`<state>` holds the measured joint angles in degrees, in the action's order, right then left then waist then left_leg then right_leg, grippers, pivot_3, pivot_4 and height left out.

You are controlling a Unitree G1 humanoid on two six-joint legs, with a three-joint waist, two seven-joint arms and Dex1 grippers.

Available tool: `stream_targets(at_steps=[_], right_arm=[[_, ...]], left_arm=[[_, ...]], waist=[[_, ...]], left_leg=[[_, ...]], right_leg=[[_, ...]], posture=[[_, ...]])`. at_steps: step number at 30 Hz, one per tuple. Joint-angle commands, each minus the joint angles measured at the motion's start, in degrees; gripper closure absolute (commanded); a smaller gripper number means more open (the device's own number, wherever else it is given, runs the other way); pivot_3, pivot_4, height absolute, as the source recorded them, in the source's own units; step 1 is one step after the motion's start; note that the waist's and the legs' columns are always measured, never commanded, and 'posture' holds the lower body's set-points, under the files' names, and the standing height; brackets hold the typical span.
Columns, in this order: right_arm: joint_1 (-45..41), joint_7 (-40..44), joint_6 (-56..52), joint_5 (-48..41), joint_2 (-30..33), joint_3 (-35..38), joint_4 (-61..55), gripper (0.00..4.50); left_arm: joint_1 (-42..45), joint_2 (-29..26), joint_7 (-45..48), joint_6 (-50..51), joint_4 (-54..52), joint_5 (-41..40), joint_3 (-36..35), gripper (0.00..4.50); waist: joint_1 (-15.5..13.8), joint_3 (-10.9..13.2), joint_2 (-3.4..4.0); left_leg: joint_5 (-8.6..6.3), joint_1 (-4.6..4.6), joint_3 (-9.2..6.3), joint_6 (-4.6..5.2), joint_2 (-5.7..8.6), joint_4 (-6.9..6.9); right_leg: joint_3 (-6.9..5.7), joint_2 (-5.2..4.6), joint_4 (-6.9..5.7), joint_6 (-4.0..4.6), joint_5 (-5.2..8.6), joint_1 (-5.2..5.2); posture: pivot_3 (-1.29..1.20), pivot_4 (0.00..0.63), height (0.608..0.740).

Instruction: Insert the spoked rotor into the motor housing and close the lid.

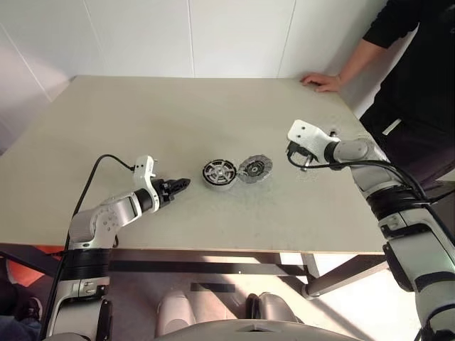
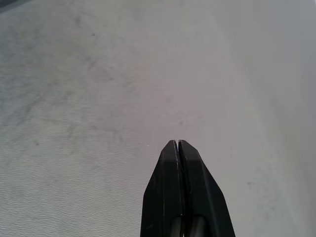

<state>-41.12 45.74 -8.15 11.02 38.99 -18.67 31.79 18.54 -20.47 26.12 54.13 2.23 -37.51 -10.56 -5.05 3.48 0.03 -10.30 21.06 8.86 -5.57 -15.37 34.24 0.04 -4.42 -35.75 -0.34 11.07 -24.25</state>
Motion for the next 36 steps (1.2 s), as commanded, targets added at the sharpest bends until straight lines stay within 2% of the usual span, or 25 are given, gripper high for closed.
stream_targets(at_steps=[1, 4, 8, 16, 27, 36], right_arm=[[2.85, 6.33, -0.99, -2.73, -0.03, 0.44, -8.95, 4.49], [5.67, 11.3, -4.14, -5.88, -0.91, 1.22, -16.1, 4.49], [5.0, 13.28, -8.69, -9.64, -3.23, 3.09, -21.18, 4.49], [2.18, 9.65, -10.28, -8.87, -8.33, 2.03, -18.78, 4.49], [1.9, 7.82, -16.42, -10.56, -16.73, 1.02, -25.28, 4.49], [0.16, 0.98, -14.97, -7.45, -23.5, -0.66, -16.1, 4.49]], left_arm=[[1.25, -0.62, 0.82, -0.59, -0.56, 0.25, -0.19, 2.13], [1.31, -0.62, 0.59, -0.57, -0.4, 0.46, -0.51, 2.13], [1.02, -0.67, 0.45, -0.59, -0.34, 0.66, -0.93, 2.13], [0.53, 0.98, -0.59, -0.38, -1.52, 0.49, -0.95, 2.13], [-0.74, 1.18, -1.36, -0.66, -1.6, 0.81, -1.63, 2.13], [-1.61, 2.63, -2.13, -0.5, -2.96, 0.61, -1.33, 2.13]], waist=[[-0.18, 0.0, 0.01], [-0.18, 0.0, 0.02], [-0.33, 0.0, 0.02], [-0.4, -0.01, 0.02], [-0.24, -0.01, 0.02], [-0.39, -0.01, 0.02]], left_leg=[[-0.03, 0.01, 0.0, 0.06, 0.0, 0.01], [-0.07, -0.02, 0.0, 0.14, -0.01, 0.0], [-0.07, -0.09, 0.0, 0.14, -0.02, 0.01], [-0.05, -0.14, -0.01, 0.14, -0.01, 0.03], [-0.05, -0.17, -0.02, 0.13, -0.04, -0.01], [-0.03, -0.15, -0.04, 0.09, -0.03, -0.02]], right_leg=[[0.0, 0.0, 0.0, 0.0, 0.0, 0.0], [0.0, 0.01, 0.0, 0.0, 0.0, 0.0], [0.0, 0.01, -0.03, 0.02, -0.01, 0.05], [0.0, 0.0, -0.04, 0.06, -0.04, 0.1], [0.0, 0.02, -0.02, 0.06, -0.04, 0.08], [-0.02, 0.01, -0.01, 0.06, -0.04, 0.1]], posture=[[0.0, 0.0, 0.74], [0.0, 0.0, 0.74], [0.0, 0.0, 0.74], [0.0, 0.0, 0.74], [0.0, 0.0, 0.74], [0.0, 0.0, 0.74]])
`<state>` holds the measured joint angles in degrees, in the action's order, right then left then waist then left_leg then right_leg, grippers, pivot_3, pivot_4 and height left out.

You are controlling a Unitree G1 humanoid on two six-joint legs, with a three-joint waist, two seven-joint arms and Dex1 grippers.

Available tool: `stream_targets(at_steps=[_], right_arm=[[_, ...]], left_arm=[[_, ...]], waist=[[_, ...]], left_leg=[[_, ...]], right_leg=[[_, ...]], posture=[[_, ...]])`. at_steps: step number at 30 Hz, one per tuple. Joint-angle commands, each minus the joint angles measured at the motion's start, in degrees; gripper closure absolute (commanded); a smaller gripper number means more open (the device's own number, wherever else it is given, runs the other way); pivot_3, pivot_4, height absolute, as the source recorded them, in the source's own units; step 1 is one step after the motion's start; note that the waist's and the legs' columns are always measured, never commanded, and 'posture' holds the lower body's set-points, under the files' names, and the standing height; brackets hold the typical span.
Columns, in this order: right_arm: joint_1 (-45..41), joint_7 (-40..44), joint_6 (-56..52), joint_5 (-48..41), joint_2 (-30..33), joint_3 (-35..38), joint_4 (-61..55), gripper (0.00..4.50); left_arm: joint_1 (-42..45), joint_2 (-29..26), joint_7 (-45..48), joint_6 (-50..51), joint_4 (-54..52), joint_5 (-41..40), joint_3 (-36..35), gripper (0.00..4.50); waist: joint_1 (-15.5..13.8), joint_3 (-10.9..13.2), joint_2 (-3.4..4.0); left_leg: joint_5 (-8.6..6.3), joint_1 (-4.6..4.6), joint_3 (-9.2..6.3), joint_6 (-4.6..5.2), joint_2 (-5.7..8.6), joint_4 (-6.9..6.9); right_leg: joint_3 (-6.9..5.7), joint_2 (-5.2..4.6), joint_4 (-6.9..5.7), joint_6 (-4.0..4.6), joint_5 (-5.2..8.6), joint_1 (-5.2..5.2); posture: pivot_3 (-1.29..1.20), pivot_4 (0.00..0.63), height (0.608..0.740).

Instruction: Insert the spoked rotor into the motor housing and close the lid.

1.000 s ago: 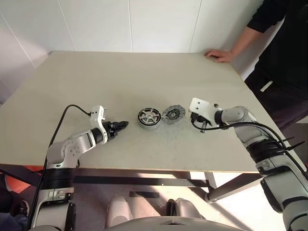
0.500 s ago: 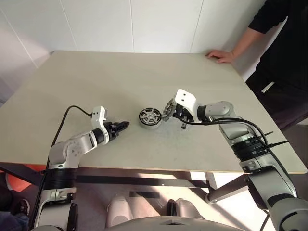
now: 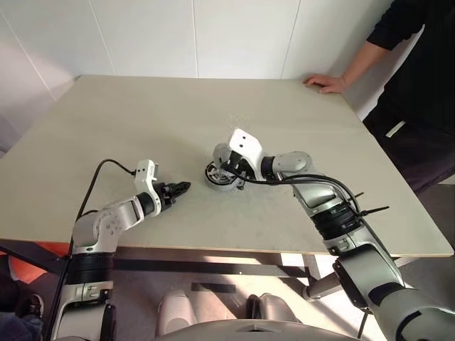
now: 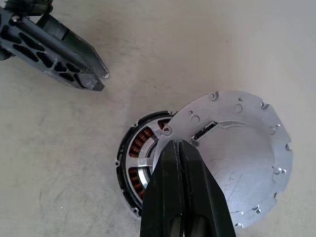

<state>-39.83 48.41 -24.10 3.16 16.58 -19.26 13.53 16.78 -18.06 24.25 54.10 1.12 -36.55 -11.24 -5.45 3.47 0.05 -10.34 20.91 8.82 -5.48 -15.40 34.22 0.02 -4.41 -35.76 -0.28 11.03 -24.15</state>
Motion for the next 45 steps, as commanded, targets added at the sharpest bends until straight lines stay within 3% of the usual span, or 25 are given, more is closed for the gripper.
stream_targets(at_steps=[1, 11, 18, 22, 32, 45], right_arm=[[-0.68, -2.21, 1.53, 0.97, -1.37, -0.48, 3.79, 4.49], [2.09, -3.11, 0.96, 0.13, -1.25, 0.27, 5.61, 4.49], [-0.89, -1.06, 1.61, -8.73, -2.74, 7.71, -0.69, 4.49], [-2.11, -2.36, 4.23, -8.03, -2.76, 8.43, 2.85, 3.61], [-3.33, -4.78, 8.28, -6.78, -4.73, 8.12, 12.28, 0.07], [-3.43, -5.47, 9.98, -5.38, -6.48, 7.41, 18.51, 0.03]], left_arm=[[0.16, 0.16, -0.31, -0.48, -1.86, -0.37, -0.78, 2.13], [0.62, -0.76, -0.26, -0.53, -1.17, -0.27, -1.82, 2.13], [1.37, -0.78, 0.31, -0.8, -0.32, 0.21, -0.94, 2.13], [1.75, -0.92, 0.82, -0.9, -0.17, 0.34, -0.56, 2.13], [2.11, -2.15, 3.06, -0.32, -1.81, -0.65, -0.67, 2.13], [1.97, -2.67, 3.66, -0.18, -2.15, -0.61, -0.61, 2.13]], waist=[[0.01, 0.0, 0.0], [0.07, -0.01, 0.01], [0.11, 0.0, 0.02], [0.11, 0.0, 0.01], [0.14, 0.01, 0.02], [0.17, 0.01, 0.02]], left_leg=[[0.0, 0.01, 0.0, -0.01, 0.0, 0.0], [0.0, -0.28, -0.04, -0.01, 0.02, -0.01], [0.0, -0.29, -0.05, -0.01, 0.02, -0.04], [0.0, -0.26, -0.06, -0.01, 0.01, -0.08], [0.0, -0.18, -0.06, -0.01, 0.02, -0.12], [0.0, -0.11, -0.06, -0.01, 0.02, -0.12]], right_leg=[[0.0, 0.0, 0.0, 0.0, 0.0, 0.0], [0.0, 0.0, 0.0, -0.01, 0.01, 0.26], [0.01, 0.01, 0.0, -0.02, 0.01, 0.22], [0.0, 0.02, 0.05, -0.01, 0.01, 0.2], [-0.02, 0.02, 0.08, -0.01, 0.01, 0.12], [-0.02, 0.02, 0.08, 0.0, 0.01, 0.07]], posture=[[0.0, 0.0, 0.74], [0.0, 0.0, 0.74], [0.0, 0.0, 0.74], [0.0, 0.0, 0.74], [0.0, 0.0, 0.74], [0.0, 0.0, 0.74]])
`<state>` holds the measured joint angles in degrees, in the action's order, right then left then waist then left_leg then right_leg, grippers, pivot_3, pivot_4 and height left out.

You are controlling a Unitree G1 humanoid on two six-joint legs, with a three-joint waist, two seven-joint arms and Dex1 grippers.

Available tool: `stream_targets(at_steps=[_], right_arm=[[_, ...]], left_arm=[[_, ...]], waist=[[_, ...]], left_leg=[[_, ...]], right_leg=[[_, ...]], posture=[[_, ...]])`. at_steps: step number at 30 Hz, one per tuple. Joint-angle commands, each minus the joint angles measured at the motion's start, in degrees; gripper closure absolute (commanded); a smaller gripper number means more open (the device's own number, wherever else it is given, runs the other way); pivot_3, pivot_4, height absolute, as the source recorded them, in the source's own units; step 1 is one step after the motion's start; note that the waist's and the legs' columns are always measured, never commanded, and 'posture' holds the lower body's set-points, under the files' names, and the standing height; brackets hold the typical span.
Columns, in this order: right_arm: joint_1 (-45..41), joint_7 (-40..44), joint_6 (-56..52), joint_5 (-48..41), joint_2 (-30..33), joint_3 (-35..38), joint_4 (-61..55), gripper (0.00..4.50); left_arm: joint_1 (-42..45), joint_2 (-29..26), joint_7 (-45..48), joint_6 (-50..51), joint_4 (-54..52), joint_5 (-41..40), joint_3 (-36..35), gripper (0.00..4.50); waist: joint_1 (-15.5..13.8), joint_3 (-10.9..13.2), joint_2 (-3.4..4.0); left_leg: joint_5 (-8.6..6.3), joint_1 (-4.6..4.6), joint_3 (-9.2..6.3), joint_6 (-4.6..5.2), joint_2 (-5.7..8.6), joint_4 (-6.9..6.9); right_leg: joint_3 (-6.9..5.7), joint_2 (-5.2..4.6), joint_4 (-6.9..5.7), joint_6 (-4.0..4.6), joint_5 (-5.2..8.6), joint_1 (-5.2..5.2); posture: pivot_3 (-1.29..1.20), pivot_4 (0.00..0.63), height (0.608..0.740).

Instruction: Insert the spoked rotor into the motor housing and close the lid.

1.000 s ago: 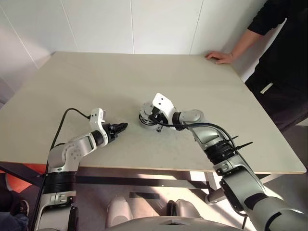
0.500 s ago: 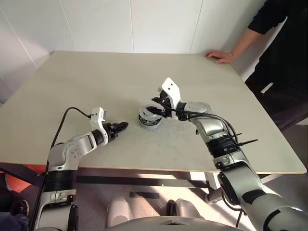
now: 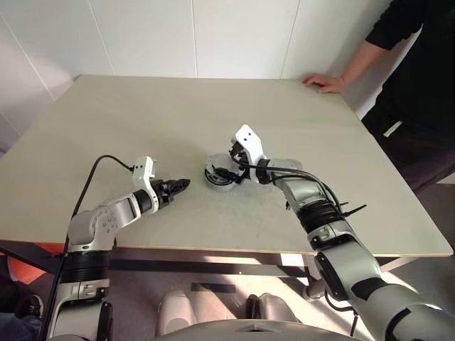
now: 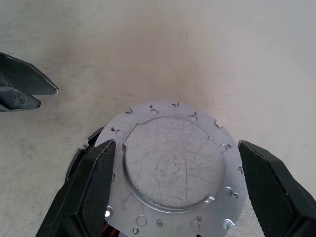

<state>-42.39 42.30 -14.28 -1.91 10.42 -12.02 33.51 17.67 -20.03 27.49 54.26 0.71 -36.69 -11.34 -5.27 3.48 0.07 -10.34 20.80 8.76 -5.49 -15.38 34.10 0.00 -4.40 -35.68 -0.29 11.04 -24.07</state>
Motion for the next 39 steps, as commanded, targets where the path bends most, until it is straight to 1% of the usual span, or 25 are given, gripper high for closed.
stream_targets(at_steps=[1, 6, 9, 12, 20, 25, 27, 29, 31, 39], right_arm=[[-0.64, 0.81, -0.16, -0.38, -0.38, 0.15, -1.7, 0.03], [-0.57, 0.49, -0.59, -0.44, -0.64, 0.67, -0.74, 0.03], [-0.8, 0.19, -0.69, -0.45, -0.62, 1.05, -0.12, 0.61], [-0.76, 0.42, -0.98, -0.44, -0.44, 1.01, 0.01, 1.59], [-0.51, 0.83, -1.06, -0.28, -0.22, 0.8, -0.59, 1.59], [-0.6, 3.37, -2.73, -2.06, -0.38, 1.43, -1.71, 1.59], [-0.45, 4.18, -2.7, -1.76, -0.22, 1.14, -2.04, 1.23], [-0.42, 3.78, -2.35, -1.14, -0.3, 1.1, -1.7, 0.75], [-0.58, 2.27, -1.5, -0.16, -0.52, 1.09, -0.79, 0.05], [-0.94, 1.21, 0.54, 1.15, -1.06, 0.64, 1.54, 0.02]], left_arm=[[1.01, -0.74, 0.41, -0.38, -1.67, -0.45, -0.57, 2.13], [0.92, -0.8, 0.26, -0.4, -1.62, -0.42, -0.67, 2.13], [1.04, -0.79, 0.09, -0.5, -1.43, -0.32, -0.76, 2.13], [1.2, -0.81, -0.03, -0.55, -1.25, -0.24, -0.81, 2.13], [1.44, -0.87, -0.18, -0.63, -0.87, -0.06, -0.86, 2.13], [1.25, -0.56, -0.27, -0.84, -0.72, 0.05, -0.76, 2.13], [1.21, -0.46, -0.28, -0.88, -0.72, 0.08, -0.69, 2.13], [1.19, -0.42, -0.29, -0.89, -0.76, 0.12, -0.67, 2.13], [1.16, -0.42, -0.3, -0.88, -0.79, 0.14, -0.66, 2.13], [0.66, -0.43, -0.28, -0.77, -0.94, 0.31, -0.47, 2.13]], waist=[[0.0, 0.0, 0.0], [0.0, 0.0, 0.0], [0.0, 0.0, 0.0], [-0.01, 0.0, 0.0], [-0.01, 0.0, 0.0], [0.0, 0.0, 0.0], [0.01, 0.0, 0.0], [0.01, 0.0, 0.0], [0.0, 0.0, 0.0], [0.03, 0.0, 0.0]], left_leg=[[0.0, 0.0, 0.0, 0.0, 0.0, 0.0], [0.0, 0.0, 0.0, 0.0, 0.0, 0.0], [0.0, 0.0, 0.0, 0.0, 0.0, 0.0], [0.0, -0.02, 0.0, 0.0, 0.0, 0.0], [0.0, -0.02, 0.0, 0.0, 0.0, 0.0], [0.0, -0.02, 0.0, 0.01, 0.0, -0.01], [0.0, -0.02, 0.0, 0.0, 0.0, -0.01], [0.0, -0.02, 0.0, 0.0, 0.0, -0.02], [0.0, -0.02, 0.0, 0.0, 0.0, -0.02], [0.0, -0.02, 0.0, 0.0, 0.0, -0.03]], right_leg=[[0.0, 0.0, 0.0, 0.0, 0.0, 0.0], [0.0, 0.0, 0.0, 0.0, 0.0, 0.0], [0.0, 0.0, 0.0, 0.0, 0.0, 0.0], [0.0, 0.0, 0.0, 0.0, 0.0, 0.01], [0.0, 0.0, -0.01, 0.0, 0.0, 0.0], [0.0, 0.0, 0.0, 0.0, 0.0, 0.0], [0.0, 0.0, 0.0, 0.0, 0.0, 0.0], [0.0, 0.0, 0.0, 0.0, 0.0, 0.0], [0.0, 0.0, 0.0, 0.0, 0.0, 0.0], [0.0, 0.0, 0.01, 0.0, 0.0, -0.01]], posture=[[0.0, 0.0, 0.74], [0.0, 0.0, 0.74], [0.0, 0.0, 0.74], [0.0, 0.0, 0.74], [0.0, 0.0, 0.74], [0.0, 0.0, 0.74], [0.0, 0.0, 0.74], [0.0, 0.0, 0.74], [0.0, 0.0, 0.74], [0.0, 0.0, 0.74]])
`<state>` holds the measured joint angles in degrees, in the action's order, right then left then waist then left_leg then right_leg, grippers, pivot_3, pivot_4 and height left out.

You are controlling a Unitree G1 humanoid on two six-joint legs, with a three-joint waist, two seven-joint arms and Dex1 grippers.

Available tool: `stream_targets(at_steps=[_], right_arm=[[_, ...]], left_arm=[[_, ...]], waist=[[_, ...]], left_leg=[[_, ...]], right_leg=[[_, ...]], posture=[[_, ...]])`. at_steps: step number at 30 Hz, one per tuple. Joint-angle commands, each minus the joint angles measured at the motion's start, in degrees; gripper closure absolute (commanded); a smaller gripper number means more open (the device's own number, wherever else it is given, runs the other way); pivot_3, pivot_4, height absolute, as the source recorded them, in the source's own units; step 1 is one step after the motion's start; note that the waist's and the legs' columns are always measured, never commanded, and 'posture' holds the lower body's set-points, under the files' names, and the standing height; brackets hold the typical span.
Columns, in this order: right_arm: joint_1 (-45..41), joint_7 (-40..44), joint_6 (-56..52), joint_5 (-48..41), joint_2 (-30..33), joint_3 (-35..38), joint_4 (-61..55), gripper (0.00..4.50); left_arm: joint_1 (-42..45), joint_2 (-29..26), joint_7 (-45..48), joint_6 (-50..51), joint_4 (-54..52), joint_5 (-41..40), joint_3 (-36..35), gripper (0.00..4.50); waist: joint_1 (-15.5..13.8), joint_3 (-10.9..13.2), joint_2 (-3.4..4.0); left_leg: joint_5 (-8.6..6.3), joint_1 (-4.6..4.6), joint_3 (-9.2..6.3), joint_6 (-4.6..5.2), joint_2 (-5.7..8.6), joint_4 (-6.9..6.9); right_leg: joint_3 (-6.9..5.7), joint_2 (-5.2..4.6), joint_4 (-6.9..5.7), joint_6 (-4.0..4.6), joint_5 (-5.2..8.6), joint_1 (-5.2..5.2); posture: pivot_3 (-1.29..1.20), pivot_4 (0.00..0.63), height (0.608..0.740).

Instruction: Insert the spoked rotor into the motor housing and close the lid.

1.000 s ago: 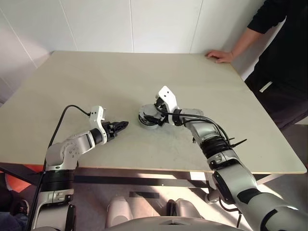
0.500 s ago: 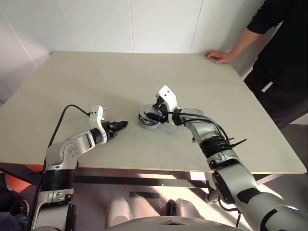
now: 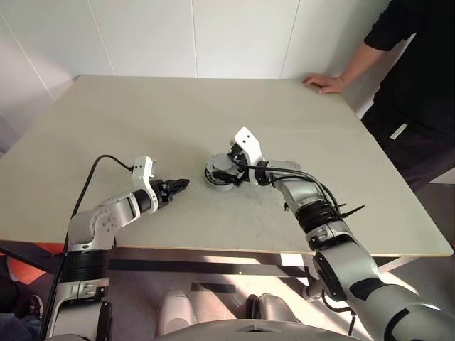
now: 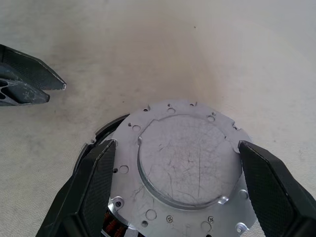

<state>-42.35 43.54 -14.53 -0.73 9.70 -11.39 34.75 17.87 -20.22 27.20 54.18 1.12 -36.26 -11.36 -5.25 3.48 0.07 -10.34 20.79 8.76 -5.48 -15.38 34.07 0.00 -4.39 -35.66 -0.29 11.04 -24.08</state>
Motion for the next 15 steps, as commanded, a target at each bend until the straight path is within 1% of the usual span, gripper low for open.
stream_targets(at_steps=[1, 7, 10, 11, 13, 15], right_arm=[[-1.0, 0.03, 0.77, -0.04, -0.46, -0.01, 0.57, 0.02], [-1.12, -0.07, 0.24, -0.43, -1.13, 0.52, 2.33, 0.02], [-1.32, 0.15, 0.05, -0.71, -1.06, 1.08, 2.74, 0.58], [-1.36, 0.27, -0.05, -0.8, -0.97, 1.21, 2.63, 0.92], [-1.47, 0.49, -0.32, -0.89, -0.81, 1.35, 2.19, 1.35], [-1.48, 1.4, -0.86, -1.58, -0.59, 1.66, 0.69, 1.35]], left_arm=[[0.42, -0.22, -0.02, -0.68, -1.39, -0.09, -0.43, 2.13], [0.22, -0.2, -0.05, -0.64, -1.63, -0.06, -0.44, 2.13], [0.13, -0.19, -0.06, -0.67, -1.68, 0.01, -0.37, 2.13], [0.1, -0.18, -0.07, -0.66, -1.7, 0.02, -0.34, 2.13], [0.11, -0.18, -0.08, -0.65, -1.67, 0.08, -0.26, 2.13], [0.13, -0.16, -0.06, -0.63, -1.6, 0.15, -0.15, 2.13]], waist=[[0.01, 0.0, 0.0], [0.15, 0.0, 0.0], [0.2, 0.0, 0.0], [0.19, 0.0, 0.0], [0.18, 0.0, 0.0], [0.17, 0.0, 0.0]], left_leg=[[0.0, 0.0, 0.0, 0.0, 0.0, 0.0], [0.0, -0.02, 0.0, 0.0, 0.0, 0.0], [0.0, -0.02, 0.0, 0.0, 0.0, 0.0], [0.0, -0.02, 0.0, 0.0, 0.0, 0.0], [0.0, -0.01, 0.0, 0.0, 0.0, 0.0], [0.0, -0.01, 0.0, 0.0, 0.0, -0.01]], right_leg=[[0.0, 0.0, 0.0, 0.0, 0.0, 0.0], [0.01, 0.0, -0.01, 0.0, 0.0, 0.0], [0.01, 0.0, -0.01, 0.0, 0.0, 0.0], [0.0, 0.0, -0.01, 0.0, 0.0, 0.0], [0.0, 0.0, 0.0, 0.0, 0.0, 0.0], [0.0, 0.0, 0.01, 0.0, 0.0, 0.0]], posture=[[0.0, 0.0, 0.74], [0.0, 0.0, 0.74], [0.0, 0.0, 0.74], [0.0, 0.0, 0.74], [0.0, 0.0, 0.74], [0.0, 0.0, 0.74]])
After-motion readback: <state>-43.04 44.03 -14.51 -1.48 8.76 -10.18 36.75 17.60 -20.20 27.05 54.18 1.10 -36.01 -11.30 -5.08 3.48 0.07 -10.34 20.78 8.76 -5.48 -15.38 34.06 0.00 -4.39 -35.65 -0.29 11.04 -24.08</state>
